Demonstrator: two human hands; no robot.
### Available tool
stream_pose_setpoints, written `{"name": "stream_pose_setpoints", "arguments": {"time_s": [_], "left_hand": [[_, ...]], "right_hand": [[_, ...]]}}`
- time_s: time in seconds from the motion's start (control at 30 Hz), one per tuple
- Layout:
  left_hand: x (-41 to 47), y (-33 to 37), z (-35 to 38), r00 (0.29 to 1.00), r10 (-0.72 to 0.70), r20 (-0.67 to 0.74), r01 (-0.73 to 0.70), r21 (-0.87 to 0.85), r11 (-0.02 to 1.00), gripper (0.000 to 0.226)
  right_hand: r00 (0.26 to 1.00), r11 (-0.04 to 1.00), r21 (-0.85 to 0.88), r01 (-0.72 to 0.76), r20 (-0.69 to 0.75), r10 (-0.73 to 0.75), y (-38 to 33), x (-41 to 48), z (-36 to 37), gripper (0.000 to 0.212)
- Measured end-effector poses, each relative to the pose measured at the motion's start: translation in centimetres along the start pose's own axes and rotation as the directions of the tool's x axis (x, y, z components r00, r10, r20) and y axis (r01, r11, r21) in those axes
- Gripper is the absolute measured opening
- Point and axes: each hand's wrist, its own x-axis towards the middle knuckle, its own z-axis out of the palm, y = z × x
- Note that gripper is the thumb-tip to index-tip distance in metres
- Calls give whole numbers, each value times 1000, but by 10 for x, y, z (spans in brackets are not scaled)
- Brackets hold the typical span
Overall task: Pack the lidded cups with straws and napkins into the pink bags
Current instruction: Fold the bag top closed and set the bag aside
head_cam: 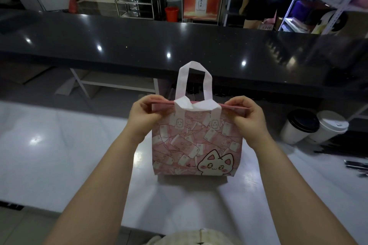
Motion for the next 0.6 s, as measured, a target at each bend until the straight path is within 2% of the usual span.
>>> {"name": "stream_pose_setpoints", "arguments": {"time_s": [0.1, 0.17, 0.27, 0.37, 0.43, 0.53, 0.6], "left_hand": [[-3, 2, -11, 995, 77, 62, -81, 62, 995, 17], [-5, -2, -16, 988, 134, 72, -146, 195, 970, 31], [-8, -4, -20, 964, 256, 77, -266, 368, 891, 35], [-10, -1, -26, 885, 418, 204, -456, 557, 694, 30], [-12, 4, -28, 861, 434, 265, -495, 634, 594, 20], [-9, 11, -16, 818, 501, 282, -526, 718, 456, 23], [-6, 18, 1, 781, 555, 286, -541, 755, 372, 21]], "right_hand": [[986, 982, -107, 153, 87, -144, 0, -3, -7, 34], [964, 946, -200, 256, 126, -234, 1, -3, -10, 42], [948, 904, -295, 310, 161, -273, 3, -3, -14, 40], [948, 879, -376, 294, 230, -219, 2, -5, -22, 33], [953, 854, -438, 281, 234, -193, -5, -8, -26, 30], [920, 709, -587, 391, 229, -318, -17, -6, -17, 22], [904, 631, -650, 423, 262, -337, -24, -3, -3, 20]]}}
